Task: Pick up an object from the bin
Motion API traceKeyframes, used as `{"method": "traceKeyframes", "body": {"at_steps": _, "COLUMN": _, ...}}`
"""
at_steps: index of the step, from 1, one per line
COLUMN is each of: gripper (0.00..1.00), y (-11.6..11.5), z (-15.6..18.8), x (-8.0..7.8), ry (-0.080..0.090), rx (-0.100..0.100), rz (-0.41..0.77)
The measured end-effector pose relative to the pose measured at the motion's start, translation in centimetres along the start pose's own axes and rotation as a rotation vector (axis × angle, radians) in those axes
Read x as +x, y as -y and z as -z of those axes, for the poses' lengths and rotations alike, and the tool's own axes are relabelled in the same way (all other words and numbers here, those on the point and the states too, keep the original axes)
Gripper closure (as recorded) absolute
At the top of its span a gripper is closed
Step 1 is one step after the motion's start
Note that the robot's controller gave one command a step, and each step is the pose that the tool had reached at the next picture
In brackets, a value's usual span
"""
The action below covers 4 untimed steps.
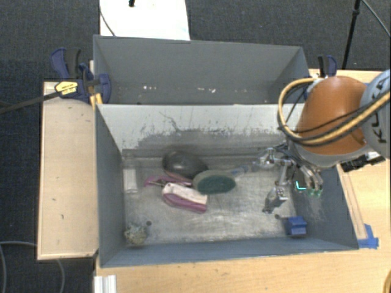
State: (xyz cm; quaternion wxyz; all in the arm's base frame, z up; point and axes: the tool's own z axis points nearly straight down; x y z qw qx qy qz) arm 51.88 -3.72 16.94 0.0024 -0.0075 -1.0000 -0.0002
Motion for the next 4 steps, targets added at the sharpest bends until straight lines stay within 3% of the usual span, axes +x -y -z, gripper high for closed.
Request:
{"method": "traceKeyframes", "body": {"at_steps": 1, "gripper": 0.00, "y": -4.3, "z": -2.4, "x": -3.8, "ry": 0.010, "rx": -0.002, "rz": -0.198}}
{"method": "traceKeyframes", "body": {"at_steps": 2, "gripper": 0.00, "y": -7.0, "z": -9.7, "x": -3.7, "ry": 0.013, "rx": 0.000, "rz": 0.062}}
{"method": "traceKeyframes", "body": {"at_steps": 3, "gripper": 1.00, "y": -7.0, "z": -9.4, "x": -3.9, "ry": 0.020, "rx": -0.001, "rz": 0.062}}
{"method": "traceKeyframes", "body": {"at_steps": 4, "gripper": 1.00, "y": -4.3, "z": 7.0, "x": -2.5, "ry": 0.015, "rx": 0.003, "rz": 0.242}}
